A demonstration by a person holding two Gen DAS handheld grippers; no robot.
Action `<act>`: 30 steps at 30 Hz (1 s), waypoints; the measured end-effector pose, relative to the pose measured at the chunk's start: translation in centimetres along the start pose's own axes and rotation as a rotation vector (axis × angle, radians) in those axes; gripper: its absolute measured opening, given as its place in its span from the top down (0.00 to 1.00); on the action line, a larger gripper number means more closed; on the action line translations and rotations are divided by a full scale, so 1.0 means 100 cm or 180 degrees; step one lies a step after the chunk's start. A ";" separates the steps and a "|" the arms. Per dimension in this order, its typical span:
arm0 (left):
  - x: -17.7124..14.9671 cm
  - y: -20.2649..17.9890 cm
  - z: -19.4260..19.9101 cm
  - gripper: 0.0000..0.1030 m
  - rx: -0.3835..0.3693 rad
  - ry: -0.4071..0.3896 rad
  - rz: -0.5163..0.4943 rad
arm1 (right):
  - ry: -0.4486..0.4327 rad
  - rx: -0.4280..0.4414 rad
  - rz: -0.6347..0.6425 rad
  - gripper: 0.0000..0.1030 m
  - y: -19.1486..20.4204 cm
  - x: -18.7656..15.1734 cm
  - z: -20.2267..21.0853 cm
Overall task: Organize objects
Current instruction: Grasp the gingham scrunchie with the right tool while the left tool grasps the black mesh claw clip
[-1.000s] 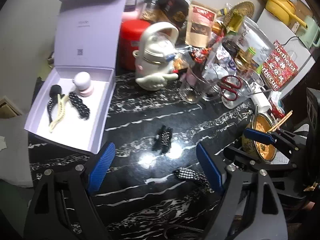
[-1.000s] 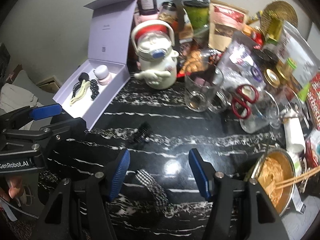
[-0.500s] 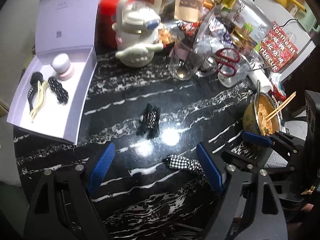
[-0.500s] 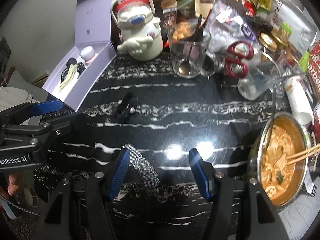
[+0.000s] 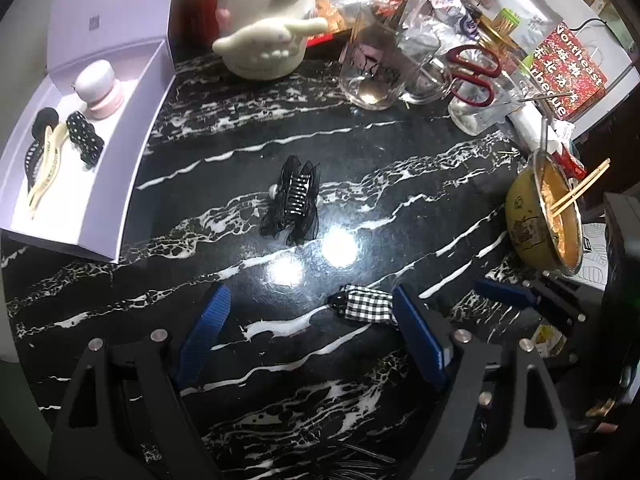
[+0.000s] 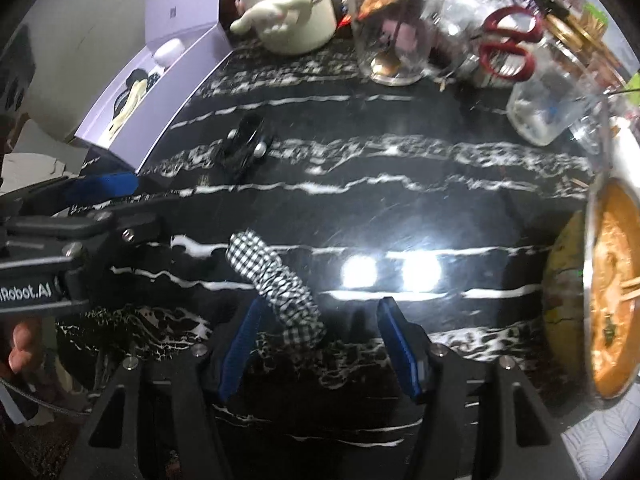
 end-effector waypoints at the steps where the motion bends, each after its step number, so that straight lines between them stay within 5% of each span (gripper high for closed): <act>1: -0.001 0.001 -0.004 0.20 -0.0010 0.0027 0.0021 | 0.0002 0.0022 0.0010 0.40 0.001 -0.001 -0.003; 10: 0.007 0.007 -0.027 0.20 -0.0033 0.0102 0.0078 | -0.0006 0.0170 0.0014 0.41 0.000 0.007 -0.021; 17: 0.024 0.004 -0.042 0.20 -0.0036 0.0130 0.0050 | 0.0016 0.0289 0.0062 0.53 -0.003 0.019 -0.030; 24: 0.044 0.002 -0.055 0.20 -0.0024 0.0109 0.0018 | -0.0038 0.0190 -0.0013 0.66 -0.023 0.036 -0.030; 30: 0.053 0.006 -0.067 0.20 0.0050 0.0101 -0.0017 | -0.0011 0.0064 -0.0159 0.67 -0.048 0.042 -0.034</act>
Point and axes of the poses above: each gripper's, at about its wrist camera, not at the fingertips, and z roughly against the way its jaws point, y to its left, x to its top, the point moved 9 cm from there along -z, roughly the way its jaws point, and after that the axes turned 3 degrees about z, right-handed, at the moved point
